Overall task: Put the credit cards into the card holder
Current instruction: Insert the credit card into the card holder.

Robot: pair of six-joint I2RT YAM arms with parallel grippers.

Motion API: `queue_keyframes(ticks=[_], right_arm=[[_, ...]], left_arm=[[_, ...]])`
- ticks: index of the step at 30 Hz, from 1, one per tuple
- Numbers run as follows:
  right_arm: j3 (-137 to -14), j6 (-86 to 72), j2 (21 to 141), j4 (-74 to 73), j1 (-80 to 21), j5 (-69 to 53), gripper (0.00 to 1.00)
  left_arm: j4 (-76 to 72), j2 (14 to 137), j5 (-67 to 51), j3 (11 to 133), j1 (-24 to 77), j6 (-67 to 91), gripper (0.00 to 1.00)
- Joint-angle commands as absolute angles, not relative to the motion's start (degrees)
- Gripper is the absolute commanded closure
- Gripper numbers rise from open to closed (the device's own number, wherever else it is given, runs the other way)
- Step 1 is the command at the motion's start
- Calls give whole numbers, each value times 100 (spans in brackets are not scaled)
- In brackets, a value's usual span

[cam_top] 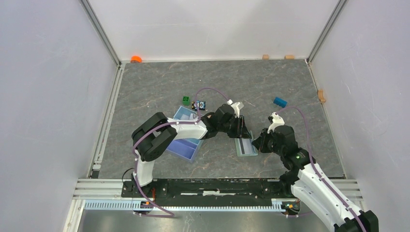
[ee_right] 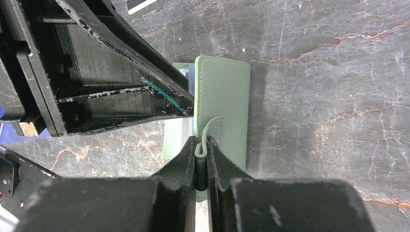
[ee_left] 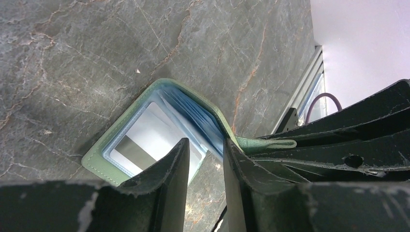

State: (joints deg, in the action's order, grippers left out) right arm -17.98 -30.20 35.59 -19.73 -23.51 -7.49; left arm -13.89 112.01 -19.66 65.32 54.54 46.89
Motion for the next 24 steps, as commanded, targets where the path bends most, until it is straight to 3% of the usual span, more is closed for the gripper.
queue_keyframes(ticks=[1, 13, 17, 19, 21, 24], right_arm=[[-1823, -3050, 3478, -1941, -2354, -690, 100], [-1836, -2972, 3446, -2192, -2353, -326, 100], [-2032, -2931, 3491, -2694, -2355, 370, 100], [-2207, -2931, 3586, -3122, -2353, 972, 95], [-2329, -2817, 3699, -3375, -2351, 1427, 82], [-2399, -2789, 3794, -3443, -2353, 1568, 73]], left_arm=[[-1507, 11238, -1937, 6651, 5448, 4808, 62], [-1472, 11213, -1894, 6495, 5440, 4786, 62], [-1485, 11208, -1909, 6491, 5440, 4782, 64], [-1485, 11190, -1891, 6462, 5445, 4773, 65], [-1485, 11175, -1882, 6434, 5436, 4764, 65], [-1514, 11199, -1913, 6424, 5439, 4764, 63]])
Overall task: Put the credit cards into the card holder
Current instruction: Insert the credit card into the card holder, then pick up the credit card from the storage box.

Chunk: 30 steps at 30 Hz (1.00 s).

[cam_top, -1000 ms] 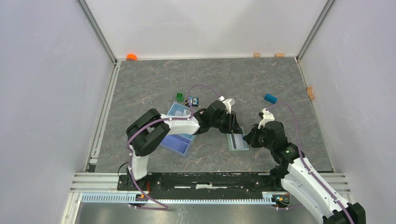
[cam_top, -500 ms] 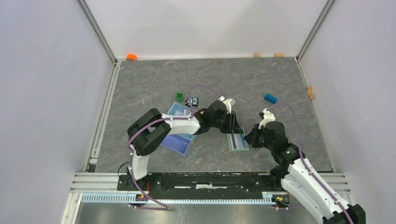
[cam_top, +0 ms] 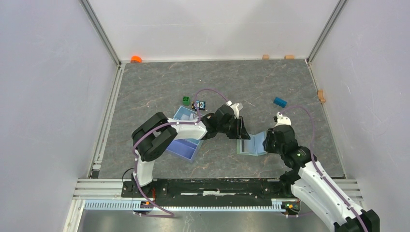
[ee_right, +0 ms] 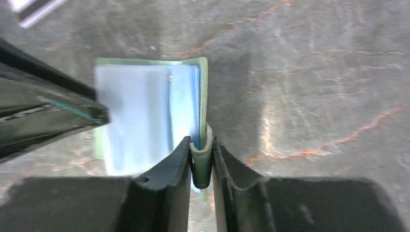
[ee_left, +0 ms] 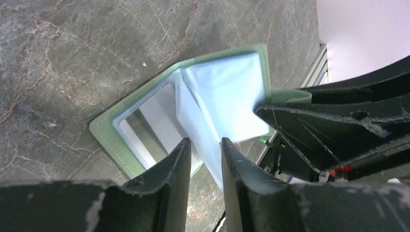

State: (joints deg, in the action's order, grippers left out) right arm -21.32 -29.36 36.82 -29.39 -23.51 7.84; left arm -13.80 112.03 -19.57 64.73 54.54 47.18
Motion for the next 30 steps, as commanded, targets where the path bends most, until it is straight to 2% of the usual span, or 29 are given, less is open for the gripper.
queue_keyframes(ticks=[1, 6, 11, 14, 17, 23, 30], right_arm=[[-2412, -2807, 3827, -3460, -2357, 1628, 68], [-2417, -2886, 3837, -3486, -2353, 1659, 44], [-2622, -2911, 3679, -3459, -2348, 1535, 33], [-2957, -2749, 3597, -3574, -2355, 1554, 33], [-3284, -2539, 3454, -3613, -2355, 1516, 33], [-3566, -2372, 3341, -3478, -2353, 1180, 31], [-2971, -2449, 3523, -2648, -2354, 20, 33]], left_arm=[[-1539, 11217, -1937, 6425, 5439, 4780, 63], [-1460, 11210, -1880, 6402, 5440, 4780, 63], [-1176, 11103, -1704, 6350, 5440, 4557, 59], [-880, 10943, -1563, 6338, 5440, 4344, 55], [-653, 10644, -1349, 6303, 5440, 4107, 45], [148, 10098, -1038, 6633, 5436, 3473, 30], [1237, 9467, -930, 6885, 5090, 3144, 23]])
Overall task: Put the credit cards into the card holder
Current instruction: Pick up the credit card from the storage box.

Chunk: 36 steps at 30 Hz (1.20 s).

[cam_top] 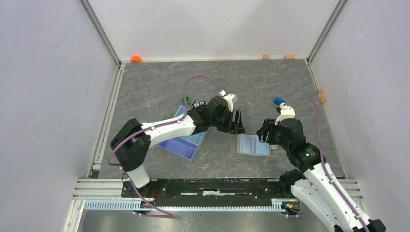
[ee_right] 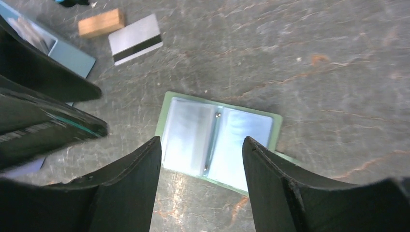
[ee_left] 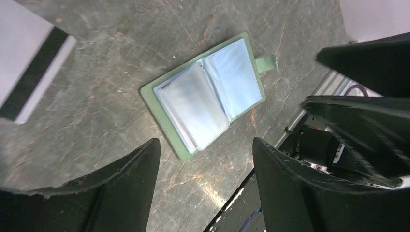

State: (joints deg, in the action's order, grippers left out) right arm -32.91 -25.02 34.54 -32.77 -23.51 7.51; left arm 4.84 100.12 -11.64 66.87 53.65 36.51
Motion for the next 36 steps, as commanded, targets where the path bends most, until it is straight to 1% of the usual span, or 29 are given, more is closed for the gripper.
queue_keyframes(ticks=[1, 4, 7, 12, 14, 16, 19, 23, 28, 31, 36], right_arm=[[-2862, -2368, 3558, -2420, -2355, -340, 33], [-2764, -1956, 3807, -1783, -2354, -1180, 28], [-2928, -1618, 4344, -1213, -2356, -1886, 25], [-3025, -1691, 5188, -169, -2401, -2254, 21], [-3156, -1720, 5568, 306, -2466, -2392, 20], [-3527, -1522, 6021, 322, -2637, -2362, 20], [-4243, -1086, 6771, 129, -2914, -2174, 19], [-4965, -895, 7739, 218, -3184, -2378, 19], [-5908, -631, 8901, 218, -3555, -2750, 20], [-6616, -426, 9695, -219, -3700, -2752, 21], [-7193, -333, 10433, -215, -3805, -2629, 22]], left_arm=[[1428, 9323, -971, 6868, 4950, 3103, 22], [2150, 9067, -1301, 6892, 4457, 2803, 21], [3156, 8868, -1238, 7012, 3947, 2159, 21], [4064, 8545, -1277, 6983, 2461, 1239, 16], [4178, 8488, -1322, 6990, 1821, 1050, 16], [4142, 8509, -1313, 6961, 1484, 796, 16], [4095, 8730, -1464, 7004, 1268, 284, 16], [4010, 9063, -1998, 7062, 1233, -190, 17], [4094, 9409, -1802, 7271, 1143, -246, 19], [4064, 9472, -1647, 7285, 1127, -242, 19], [4042, 9746, -1822, 7351, 1125, -229, 25]])
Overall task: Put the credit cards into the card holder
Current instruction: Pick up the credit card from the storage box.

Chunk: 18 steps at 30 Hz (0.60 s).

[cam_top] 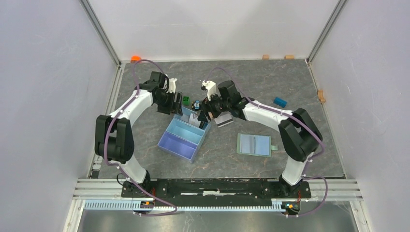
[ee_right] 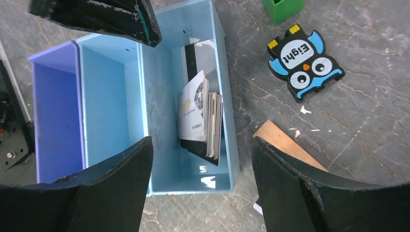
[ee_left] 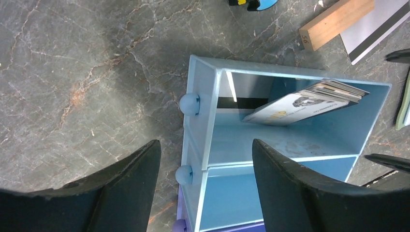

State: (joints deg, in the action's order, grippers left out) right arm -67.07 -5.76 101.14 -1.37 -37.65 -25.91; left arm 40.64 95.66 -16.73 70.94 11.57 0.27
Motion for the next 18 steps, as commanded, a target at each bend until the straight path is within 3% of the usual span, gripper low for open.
queue_keyframes(ticks=[1, 10, 18], right_arm=[[-7356, -332, 10606, -269, -3814, -2651, 22], [-8165, -205, 11618, -498, -3894, -2541, 22], [-8337, -163, 11743, -880, -3896, -1889, 25]], left_arm=[[4041, 9817, -1746, 7385, 1132, -229, 26], [3996, 10203, -1539, 7533, 1225, -385, 47], [3752, 10103, -1057, 7434, 1472, -689, 67]])
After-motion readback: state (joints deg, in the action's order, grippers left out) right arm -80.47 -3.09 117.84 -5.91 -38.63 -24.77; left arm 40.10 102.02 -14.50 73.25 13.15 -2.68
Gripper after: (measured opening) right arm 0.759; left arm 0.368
